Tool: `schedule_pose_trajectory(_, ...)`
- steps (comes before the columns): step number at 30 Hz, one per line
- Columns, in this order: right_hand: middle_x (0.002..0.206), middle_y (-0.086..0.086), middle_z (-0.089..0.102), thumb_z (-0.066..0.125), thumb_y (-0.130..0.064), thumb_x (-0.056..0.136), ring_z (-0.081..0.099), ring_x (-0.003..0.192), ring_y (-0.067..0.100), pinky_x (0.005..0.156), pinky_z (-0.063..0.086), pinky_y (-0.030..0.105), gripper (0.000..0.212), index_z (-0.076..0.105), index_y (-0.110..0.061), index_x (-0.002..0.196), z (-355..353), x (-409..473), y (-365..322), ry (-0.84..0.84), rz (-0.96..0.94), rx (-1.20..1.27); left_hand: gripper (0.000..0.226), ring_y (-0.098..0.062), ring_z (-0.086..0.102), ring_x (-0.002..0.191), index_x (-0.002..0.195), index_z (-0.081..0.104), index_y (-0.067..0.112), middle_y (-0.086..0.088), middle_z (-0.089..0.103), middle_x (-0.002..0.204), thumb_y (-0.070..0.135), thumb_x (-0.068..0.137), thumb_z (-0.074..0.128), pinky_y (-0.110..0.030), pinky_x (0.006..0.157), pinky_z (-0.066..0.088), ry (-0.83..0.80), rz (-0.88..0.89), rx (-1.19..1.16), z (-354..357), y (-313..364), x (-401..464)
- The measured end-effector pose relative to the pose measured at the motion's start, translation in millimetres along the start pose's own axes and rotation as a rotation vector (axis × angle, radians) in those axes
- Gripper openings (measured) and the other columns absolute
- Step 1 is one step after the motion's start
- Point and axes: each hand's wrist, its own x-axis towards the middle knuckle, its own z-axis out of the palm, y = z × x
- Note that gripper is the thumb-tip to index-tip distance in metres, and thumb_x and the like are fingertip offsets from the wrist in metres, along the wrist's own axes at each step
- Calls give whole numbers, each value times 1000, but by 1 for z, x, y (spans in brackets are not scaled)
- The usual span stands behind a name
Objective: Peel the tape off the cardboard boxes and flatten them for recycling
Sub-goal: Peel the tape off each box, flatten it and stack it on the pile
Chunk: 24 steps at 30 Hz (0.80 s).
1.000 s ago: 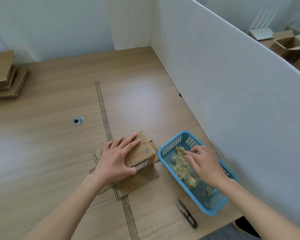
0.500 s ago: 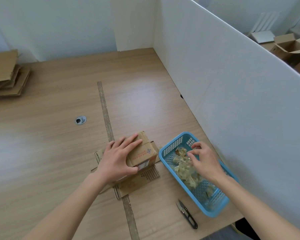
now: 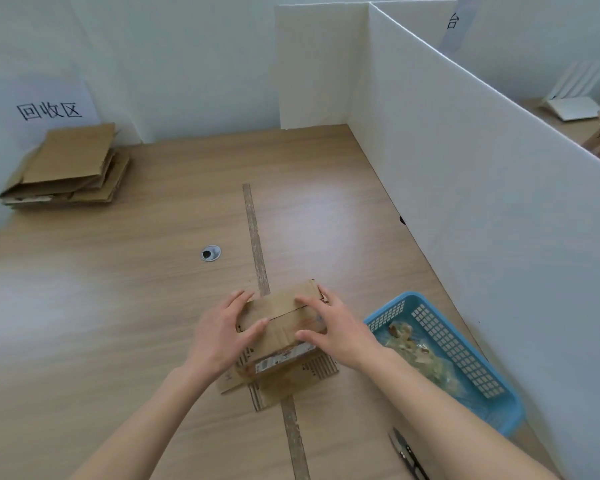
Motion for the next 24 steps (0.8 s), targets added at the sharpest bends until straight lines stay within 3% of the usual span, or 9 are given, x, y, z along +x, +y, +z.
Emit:
schedule_pose_trajectory(5, 169, -1, 4, 66, -48, 93, 32, 147, 29, 114, 41, 49, 55, 41, -46, 142, 35, 23, -32, 39, -33, 12, 79, -24, 45, 136, 151, 43, 17, -5, 47, 150, 53, 87, 72, -41, 110, 41, 87, -280, -136, -13, -26, -6)
schedule_pose_trajectory(10, 167, -7, -4, 71, -55, 86, 49, 134, 25, 104, 50, 46, 64, 38, -49, 139, 45, 30, -42, 8, -80, -33, 85, -26, 46, 136, 153, 39, 18, -7, 48, 148, 59, 86, 70, -42, 107, 41, 144, -393, -180, -16, -37, -8)
schedule_pose_trajectory(13, 166, -11, -5, 75, -52, 83, 60, 116, 21, 89, 56, 39, 67, 36, -51, 136, 44, 28, -41, 65, -130, -110, 87, -26, 46, 135, 152, 41, 19, -5, 48, 148, 61, 82, 73, -39, 104, 41, 170, -386, -175, -16, -39, -7)
schedule_pose_trajectory(18, 166, -15, -2, 69, -61, 84, 54, 127, 20, 93, 53, 36, 70, 32, -51, 143, 41, 23, -41, 94, -168, -106, 77, -19, 54, 125, 139, 54, 24, 3, 57, 136, 63, 77, 76, -37, 98, 45, 129, -274, -98, -22, -39, 0)
schedule_pose_trajectory(21, 167, -16, -2, 60, -62, 90, 39, 143, 18, 101, 51, 39, 68, 29, -48, 149, 39, 20, -42, 157, -197, -115, 68, -19, 60, 117, 133, 62, 24, 3, 65, 128, 70, 83, 64, -36, 92, 47, 133, -233, -20, -30, -43, 7)
schedule_pose_trajectory(24, 166, -17, -12, 65, -48, 94, 37, 145, 19, 92, 55, 34, 75, 20, -50, 153, 37, 20, -42, 214, -236, -168, 66, -21, 66, 105, 120, 71, 33, 7, 73, 114, 82, 85, 42, -38, 86, 53, 129, -225, 12, -36, -44, 12)
